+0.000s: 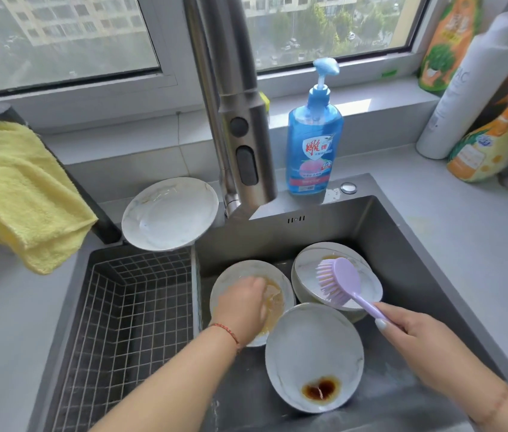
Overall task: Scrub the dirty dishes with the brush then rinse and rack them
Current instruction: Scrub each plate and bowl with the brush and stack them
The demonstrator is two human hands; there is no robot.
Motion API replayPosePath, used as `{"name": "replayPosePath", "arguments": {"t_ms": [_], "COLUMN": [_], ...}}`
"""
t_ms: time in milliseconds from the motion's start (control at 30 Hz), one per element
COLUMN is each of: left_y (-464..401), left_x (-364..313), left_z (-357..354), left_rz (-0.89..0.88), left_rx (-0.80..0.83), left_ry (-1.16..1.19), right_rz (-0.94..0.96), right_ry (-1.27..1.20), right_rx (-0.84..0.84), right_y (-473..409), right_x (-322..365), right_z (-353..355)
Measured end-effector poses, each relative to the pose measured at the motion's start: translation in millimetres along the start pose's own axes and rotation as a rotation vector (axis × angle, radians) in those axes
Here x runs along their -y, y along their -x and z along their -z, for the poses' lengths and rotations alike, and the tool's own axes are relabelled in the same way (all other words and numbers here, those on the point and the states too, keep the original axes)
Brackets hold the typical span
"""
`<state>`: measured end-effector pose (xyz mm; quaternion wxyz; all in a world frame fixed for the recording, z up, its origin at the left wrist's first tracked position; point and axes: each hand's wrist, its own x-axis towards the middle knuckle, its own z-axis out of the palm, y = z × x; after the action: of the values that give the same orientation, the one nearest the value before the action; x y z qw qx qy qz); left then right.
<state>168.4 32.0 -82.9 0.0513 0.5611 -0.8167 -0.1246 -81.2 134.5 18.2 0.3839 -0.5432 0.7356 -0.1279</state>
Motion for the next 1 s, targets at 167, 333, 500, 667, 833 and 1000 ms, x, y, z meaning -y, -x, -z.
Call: {"name": "replayPosePath", "arguments": {"t_ms": [167,333,500,667,833,1000], "left_y": [6.2,-11.7,-56.4,-87.4,-95.8,-93.3], "left_x": [-29.5,-46.6,-81.3,-91.2,-85.7,-87.8], "left_z": [-61.8,-65.1,-64.2,-69.5,-77.4,-68.1], "left_rz": [0.330,0.508,0.869,0.963,1.013,0.969], "left_rx": [0.426,0.116,0.194,0.352,0.389,0.343], "left_ry": [0.327,0.475,1.168,1.252,1.148,1.078], "right_rz": [-0.004,-0.025,-0.064,-0.066,-0.067,-0.050], "right_ry": [-0.006,-0.011,0.005,-0.025,-0.040,-0.042], "right_rx": [-0.002,0.004,-0.027,-0.052,-0.036,-0.003], "right_y": [-0.6,0.5,-4.9,-8.8,-12.2,-17.4], "right_x": [-12.0,-23.3,-41.3,-53.5,-59.3,-57.4], "right_z": [5.2,11.2,14.5,20.7,25.4,29.0]}}
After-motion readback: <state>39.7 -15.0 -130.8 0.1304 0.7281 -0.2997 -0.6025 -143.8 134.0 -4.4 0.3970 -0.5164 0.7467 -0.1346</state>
